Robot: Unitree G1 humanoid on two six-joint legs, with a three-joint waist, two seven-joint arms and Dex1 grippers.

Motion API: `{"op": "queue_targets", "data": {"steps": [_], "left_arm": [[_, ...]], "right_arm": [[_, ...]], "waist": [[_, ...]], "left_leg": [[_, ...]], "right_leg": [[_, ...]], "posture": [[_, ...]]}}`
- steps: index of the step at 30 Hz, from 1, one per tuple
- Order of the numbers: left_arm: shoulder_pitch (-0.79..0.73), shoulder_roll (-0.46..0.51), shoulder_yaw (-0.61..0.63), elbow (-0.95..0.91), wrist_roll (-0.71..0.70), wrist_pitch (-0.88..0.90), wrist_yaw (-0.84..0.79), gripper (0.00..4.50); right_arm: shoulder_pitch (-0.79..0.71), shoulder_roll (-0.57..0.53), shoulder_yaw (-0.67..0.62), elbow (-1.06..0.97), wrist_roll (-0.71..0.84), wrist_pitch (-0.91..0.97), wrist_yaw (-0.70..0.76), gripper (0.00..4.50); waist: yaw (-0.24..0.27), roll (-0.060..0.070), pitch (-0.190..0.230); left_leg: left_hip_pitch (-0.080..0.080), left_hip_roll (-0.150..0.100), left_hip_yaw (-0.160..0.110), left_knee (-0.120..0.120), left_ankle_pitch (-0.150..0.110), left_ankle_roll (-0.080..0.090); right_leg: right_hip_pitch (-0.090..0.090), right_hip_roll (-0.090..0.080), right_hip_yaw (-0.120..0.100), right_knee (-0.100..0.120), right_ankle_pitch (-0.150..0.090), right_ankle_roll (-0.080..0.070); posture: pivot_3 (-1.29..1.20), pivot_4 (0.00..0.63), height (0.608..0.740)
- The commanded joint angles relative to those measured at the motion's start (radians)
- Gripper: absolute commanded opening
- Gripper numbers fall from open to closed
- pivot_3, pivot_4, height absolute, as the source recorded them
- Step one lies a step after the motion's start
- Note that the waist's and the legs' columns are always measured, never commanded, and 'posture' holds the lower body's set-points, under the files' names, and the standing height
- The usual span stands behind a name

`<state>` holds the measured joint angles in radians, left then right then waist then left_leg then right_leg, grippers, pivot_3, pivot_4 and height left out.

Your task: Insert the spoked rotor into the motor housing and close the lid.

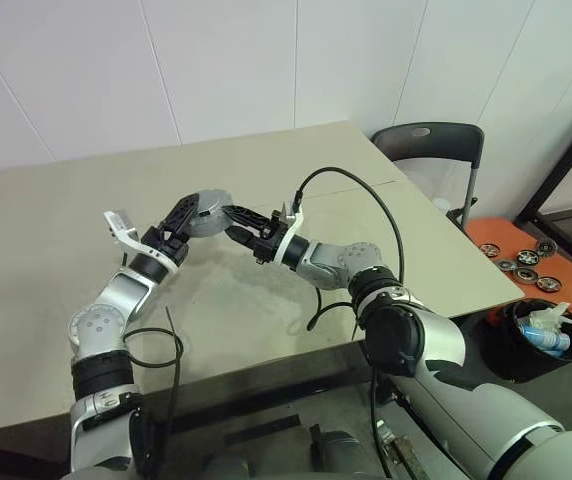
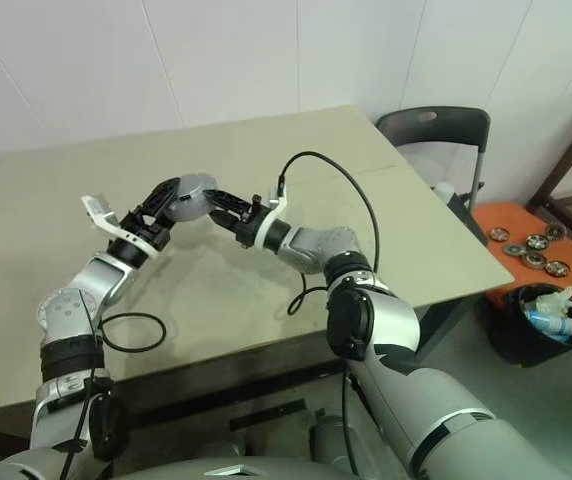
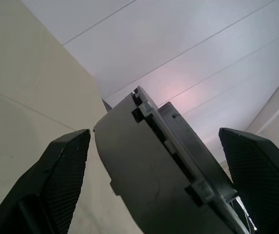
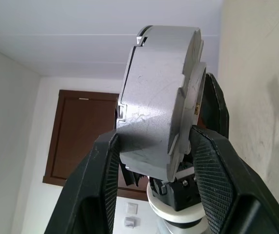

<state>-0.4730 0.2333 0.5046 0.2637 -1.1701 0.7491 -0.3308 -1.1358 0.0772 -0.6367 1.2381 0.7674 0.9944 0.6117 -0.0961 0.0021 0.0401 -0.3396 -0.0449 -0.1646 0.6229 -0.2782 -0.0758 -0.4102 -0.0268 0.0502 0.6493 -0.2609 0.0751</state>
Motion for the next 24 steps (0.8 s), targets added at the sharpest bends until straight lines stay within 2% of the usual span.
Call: {"op": "queue_targets", "data": {"steps": [1,13,19,24], "left_arm": [[-0.032,-0.001,-0.005,-0.002,0.013,-0.01,-0.019,4.49],[-0.055,-0.023,-0.021,-0.003,0.037,0.004,-0.019,4.49],[-0.07,-0.026,0.005,-0.007,0.017,0.004,0.008,4.49],[-0.102,-0.065,0.052,-0.008,-0.035,-0.012,0.074,4.49]], "right_arm": [[-0.049,0.003,-0.009,-0.056,0.029,0.0,0.018,2.11],[-0.04,-0.001,-0.003,-0.066,0.029,-0.001,0.007,2.11],[-0.037,0.001,-0.004,-0.067,0.029,-0.004,0.001,2.11],[-0.034,0.004,-0.004,-0.067,0.028,-0.009,-0.006,2.11]], "waist": [[0.0,0.0,0.0],[0.0,0.0,0.0],[0.001,0.0,0.0],[0.001,-0.001,0.0]], "left_leg": [[0.0,0.0,0.0,0.0,0.0,0.0],[0.0,0.0,0.0,0.001,0.0,0.0],[0.0,0.0,0.0,0.001,0.0,0.0],[0.0,0.0,0.0,0.001,0.0,0.0]], "right_leg": [[0.0,0.0,0.0,0.0,0.0,0.0],[0.0,0.0,0.0,0.0,0.0,0.0],[0.0,0.0,0.0,0.0,0.0,0.0],[0.0,0.0,0.0,0.0,0.0,0.0]], "posture": [[0.0,0.0,0.74],[0.0,0.0,0.74],[0.0,0.0,0.74],[0.0,0.0,0.74]]}}
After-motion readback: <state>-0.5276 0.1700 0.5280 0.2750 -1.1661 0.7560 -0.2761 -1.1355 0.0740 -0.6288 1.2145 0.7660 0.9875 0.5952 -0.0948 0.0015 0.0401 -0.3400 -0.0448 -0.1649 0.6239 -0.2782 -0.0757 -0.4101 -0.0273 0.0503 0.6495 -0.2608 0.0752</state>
